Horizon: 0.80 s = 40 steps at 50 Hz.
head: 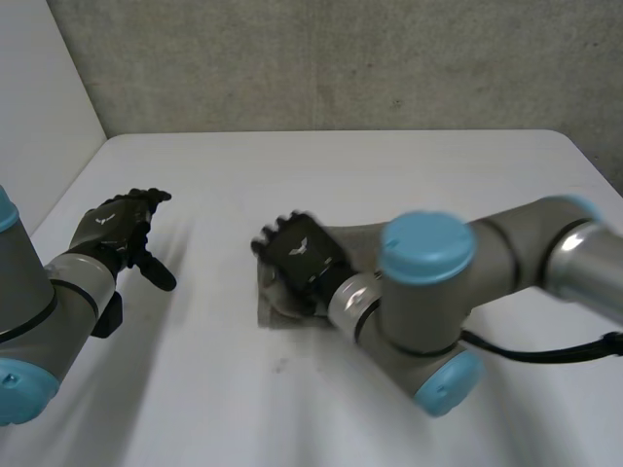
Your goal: Fold the towel.
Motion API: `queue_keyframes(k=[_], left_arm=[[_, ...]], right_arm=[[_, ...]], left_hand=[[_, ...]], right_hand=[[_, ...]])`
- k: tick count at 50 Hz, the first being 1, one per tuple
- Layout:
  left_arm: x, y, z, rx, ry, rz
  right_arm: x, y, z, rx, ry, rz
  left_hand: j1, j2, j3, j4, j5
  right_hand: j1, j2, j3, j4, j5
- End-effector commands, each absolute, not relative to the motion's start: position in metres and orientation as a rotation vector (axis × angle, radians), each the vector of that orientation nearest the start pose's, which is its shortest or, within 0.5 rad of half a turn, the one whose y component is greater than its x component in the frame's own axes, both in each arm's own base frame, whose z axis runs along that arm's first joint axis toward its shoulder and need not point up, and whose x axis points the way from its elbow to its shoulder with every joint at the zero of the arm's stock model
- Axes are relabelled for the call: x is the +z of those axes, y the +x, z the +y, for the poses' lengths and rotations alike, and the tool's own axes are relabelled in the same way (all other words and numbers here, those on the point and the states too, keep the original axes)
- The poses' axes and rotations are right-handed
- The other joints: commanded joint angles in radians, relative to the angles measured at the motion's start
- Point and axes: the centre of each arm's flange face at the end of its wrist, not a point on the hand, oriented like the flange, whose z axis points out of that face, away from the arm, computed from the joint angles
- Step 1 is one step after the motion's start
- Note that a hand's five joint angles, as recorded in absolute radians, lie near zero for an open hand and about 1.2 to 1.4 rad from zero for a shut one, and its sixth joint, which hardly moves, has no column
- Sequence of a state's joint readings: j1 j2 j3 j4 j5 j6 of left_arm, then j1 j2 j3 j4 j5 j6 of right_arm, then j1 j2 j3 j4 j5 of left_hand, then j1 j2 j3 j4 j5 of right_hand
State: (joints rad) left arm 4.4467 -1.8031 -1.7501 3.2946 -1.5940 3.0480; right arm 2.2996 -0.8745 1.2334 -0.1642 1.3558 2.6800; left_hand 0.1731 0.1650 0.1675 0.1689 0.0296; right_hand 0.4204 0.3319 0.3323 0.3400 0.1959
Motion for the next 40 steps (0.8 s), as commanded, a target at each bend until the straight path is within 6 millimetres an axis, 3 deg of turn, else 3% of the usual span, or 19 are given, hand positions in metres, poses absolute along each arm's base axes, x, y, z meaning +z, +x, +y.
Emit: queue_keyframes(k=[1, 3, 6, 8, 11, 15, 19, 20, 23, 24, 25, 26, 29, 32, 34, 36, 38, 39, 40], left_arm=[[0.201, -0.209, -0.275, -2.038, 0.208, 2.644], [0.202, -0.21, -0.275, -2.045, 0.21, 2.641], [0.206, -0.214, -0.276, -2.07, 0.227, 2.632], [0.209, -0.219, -0.275, -2.089, 0.246, 2.629], [0.213, -0.229, -0.274, -2.12, 0.285, 2.625], [0.217, -0.237, -0.274, -2.15, 0.311, 2.62], [0.22, -0.249, -0.27, -2.18, 0.354, 2.626], [0.22, -0.249, -0.27, -2.18, 0.354, 2.626], [0.22, -0.254, -0.266, -2.187, 0.378, 2.632], [0.22, -0.254, -0.265, -2.185, 0.38, 2.634], [0.219, -0.255, -0.264, -2.179, 0.385, 2.639], [0.219, -0.255, -0.263, -2.179, 0.385, 2.64], [0.219, -0.254, -0.262, -2.179, 0.384, 2.641], [0.22, -0.253, -0.261, -2.178, 0.382, 2.638], [0.222, -0.253, -0.261, -2.186, 0.375, 2.632], [0.227, -0.252, -0.261, -2.205, 0.368, 2.616], [0.231, -0.251, -0.26, -2.222, 0.364, 2.604], [0.236, -0.249, -0.26, -2.24, 0.355, 2.589], [0.24, -0.249, -0.26, -2.257, 0.351, 2.576]], right_arm=[[0.203, 0.346, -0.254, -1.782, -1.058, 1.86], [0.205, 0.324, -0.261, -1.767, -0.953, 1.931], [0.201, 0.31, -0.266, -1.756, -0.914, 1.984], [0.186, 0.282, -0.274, -1.726, -0.862, 2.101], [0.173, 0.26, -0.275, -1.691, -0.821, 2.19], [0.161, 0.245, -0.274, -1.661, -0.798, 2.254], [0.141, 0.231, -0.276, -1.634, -0.813, 2.323], [0.141, 0.231, -0.276, -1.634, -0.813, 2.324], [0.125, 0.229, -0.278, -1.625, -0.85, 2.348], [0.122, 0.228, -0.281, -1.637, -0.85, 2.344], [0.122, 0.228, -0.281, -1.638, -0.85, 2.344], [0.121, 0.229, -0.284, -1.669, -0.855, 2.33], [0.122, 0.229, -0.289, -1.716, -0.853, 2.313], [0.136, 0.234, -0.299, -1.842, -0.853, 2.232], [0.16, 0.238, -0.312, -1.975, -0.873, 2.159], [0.16, 0.238, -0.313, -1.976, -0.873, 2.159], [0.185, 0.264, -0.308, -2.069, -0.968, 2.014], [0.185, 0.264, -0.308, -2.07, -0.968, 2.013], [0.193, 0.291, -0.294, -2.071, -1.042, 1.91]], left_hand=[[0.001, 0.01, 0.007, 0.006, -0.03], [0.001, 0.01, 0.007, 0.006, -0.03], [0.002, 0.01, 0.008, 0.006, -0.029], [0.005, 0.013, 0.011, 0.009, -0.026], [0.008, 0.016, 0.014, 0.012, -0.023], [0.011, 0.019, 0.017, 0.015, -0.02], [0.011, 0.019, 0.017, 0.015, -0.02], [0.011, 0.019, 0.017, 0.015, -0.02], [0.011, 0.019, 0.017, 0.015, -0.02], [0.008, 0.016, 0.014, 0.012, -0.023], [0.008, 0.016, 0.014, 0.012, -0.023], [0.008, 0.016, 0.014, 0.012, -0.023], [0.008, 0.016, 0.014, 0.012, -0.023], [0.008, 0.016, 0.014, 0.012, -0.023], [0.008, 0.016, 0.014, 0.012, -0.023], [0.011, 0.019, 0.017, 0.015, -0.02], [0.014, 0.022, 0.02, 0.018, -0.017], [0.017, 0.025, 0.023, 0.021, -0.014], [0.017, 0.025, 0.023, 0.021, -0.014]], right_hand=[[-0.246, -0.157, -0.158, -0.165, -0.196], [-0.246, -0.157, -0.158, -0.165, -0.196], [-0.246, -0.157, -0.158, -0.165, -0.196], [-0.246, -0.157, -0.158, -0.165, -0.196], [-0.246, -0.157, -0.158, -0.165, -0.196], [-0.246, -0.157, -0.158, -0.165, -0.196], [0.045, 0.134, 0.133, 0.126, 0.095], [0.046, 0.135, 0.134, 0.127, 0.096], [0.354, 0.443, 0.443, 0.435, 0.404], [0.599, 0.687, 0.687, 0.679, 0.649], [0.601, 0.69, 0.689, 0.682, 0.651], [0.909, 0.998, 0.997, 0.99, 0.959], [0.976, 1.064, 1.064, 1.056, 1.026], [0.976, 1.064, 1.064, 1.056, 1.026], [0.976, 1.064, 1.064, 1.056, 1.026], [0.976, 1.064, 1.064, 1.056, 1.026], [0.976, 1.064, 1.064, 1.056, 1.026], [0.976, 1.064, 1.064, 1.056, 1.026], [0.976, 1.064, 1.064, 1.056, 1.026]])
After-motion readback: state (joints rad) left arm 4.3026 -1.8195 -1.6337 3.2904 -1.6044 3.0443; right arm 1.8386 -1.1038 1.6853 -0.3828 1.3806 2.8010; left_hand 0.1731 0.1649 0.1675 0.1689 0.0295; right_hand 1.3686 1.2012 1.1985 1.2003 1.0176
